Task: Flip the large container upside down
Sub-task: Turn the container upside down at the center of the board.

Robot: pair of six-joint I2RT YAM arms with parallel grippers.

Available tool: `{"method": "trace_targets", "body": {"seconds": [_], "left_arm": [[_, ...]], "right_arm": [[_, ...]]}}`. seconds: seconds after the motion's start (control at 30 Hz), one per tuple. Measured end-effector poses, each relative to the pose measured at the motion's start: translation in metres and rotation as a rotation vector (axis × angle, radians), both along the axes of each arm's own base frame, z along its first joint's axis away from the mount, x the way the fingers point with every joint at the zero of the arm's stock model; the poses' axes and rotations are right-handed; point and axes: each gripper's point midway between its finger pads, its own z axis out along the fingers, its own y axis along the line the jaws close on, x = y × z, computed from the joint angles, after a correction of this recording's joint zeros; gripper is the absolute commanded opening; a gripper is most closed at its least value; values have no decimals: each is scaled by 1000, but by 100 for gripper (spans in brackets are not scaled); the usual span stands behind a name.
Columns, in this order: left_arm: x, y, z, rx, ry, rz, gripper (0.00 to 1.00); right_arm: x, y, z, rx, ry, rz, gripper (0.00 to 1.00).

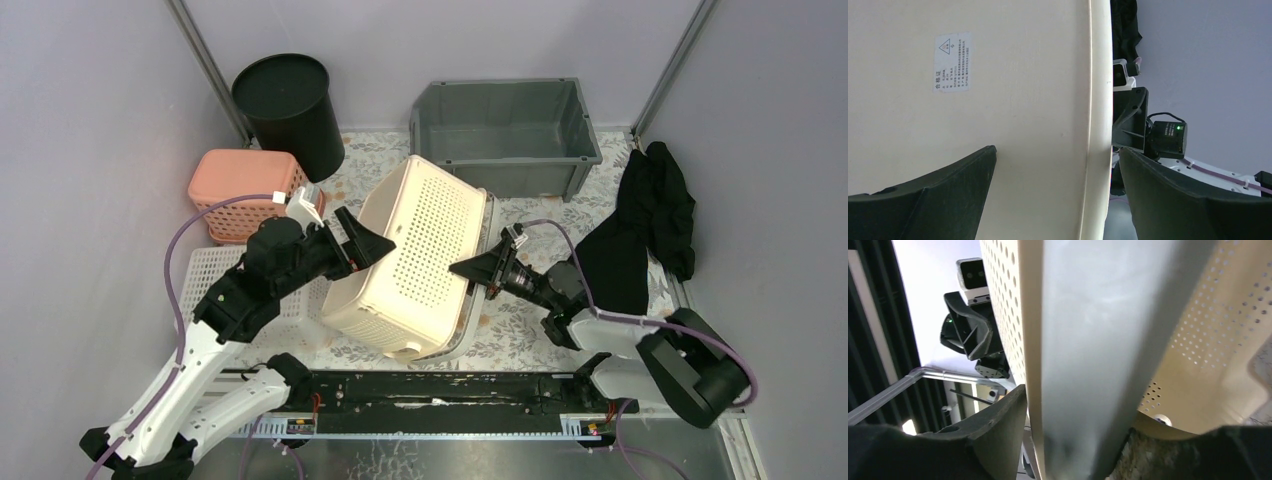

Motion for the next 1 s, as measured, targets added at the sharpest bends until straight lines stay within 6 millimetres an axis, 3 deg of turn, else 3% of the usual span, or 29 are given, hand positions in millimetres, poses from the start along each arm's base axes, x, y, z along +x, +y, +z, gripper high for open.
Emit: {"method": "trace_targets", "body": {"seconds": [0.43,0.63,0.77,1.0], "left_arm": [[-1,-12,1,1,-18,-24,100],[-3,-19,2,9,-35,-32,100],[-3,-25,3,12,-51,-34,100],[-3,-38,5,17,-75,-41,100]], "right_arm": [[8,-11,-10,-175,18,-6,63],[8,-13,-12,-194,40,13,56],[9,-16,-11,-205,45,18,72],[10,-25,-22,-255,73,15,71]]}}
